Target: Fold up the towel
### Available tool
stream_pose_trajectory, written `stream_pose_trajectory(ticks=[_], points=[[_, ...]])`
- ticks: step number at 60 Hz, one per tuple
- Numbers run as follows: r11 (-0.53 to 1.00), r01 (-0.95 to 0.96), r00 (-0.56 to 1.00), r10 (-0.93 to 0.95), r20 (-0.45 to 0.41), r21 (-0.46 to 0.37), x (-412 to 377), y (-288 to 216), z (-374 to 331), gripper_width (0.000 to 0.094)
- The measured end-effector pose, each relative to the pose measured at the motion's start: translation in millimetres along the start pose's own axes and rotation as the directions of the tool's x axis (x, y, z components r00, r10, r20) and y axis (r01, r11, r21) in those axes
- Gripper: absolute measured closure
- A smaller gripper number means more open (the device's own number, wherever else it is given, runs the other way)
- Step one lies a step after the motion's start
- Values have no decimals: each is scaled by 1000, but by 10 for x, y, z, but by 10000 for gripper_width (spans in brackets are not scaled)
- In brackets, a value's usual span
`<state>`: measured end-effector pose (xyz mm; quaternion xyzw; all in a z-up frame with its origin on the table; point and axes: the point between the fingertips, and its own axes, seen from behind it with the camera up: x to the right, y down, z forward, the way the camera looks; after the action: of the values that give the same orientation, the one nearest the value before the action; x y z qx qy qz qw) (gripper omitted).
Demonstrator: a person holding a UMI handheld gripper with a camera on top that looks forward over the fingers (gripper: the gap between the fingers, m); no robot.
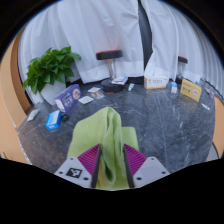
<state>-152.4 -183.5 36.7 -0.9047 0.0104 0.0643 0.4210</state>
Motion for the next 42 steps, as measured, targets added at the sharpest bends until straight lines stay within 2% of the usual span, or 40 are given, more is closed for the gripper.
stream_pose_trajectory(ticks=[3,7,12,30,42], points=[[999,31,999,-31,-42,-9,251,45,10,292],[999,52,995,-53,-89,-15,505,34,-46,177],[997,81,990,-82,-114,-8,680,-36,-193,87],[983,171,979,-162,-120,65,347,-210,-1251,87],[979,168,979,-151,-141,119,-118,16,-2243,87]])
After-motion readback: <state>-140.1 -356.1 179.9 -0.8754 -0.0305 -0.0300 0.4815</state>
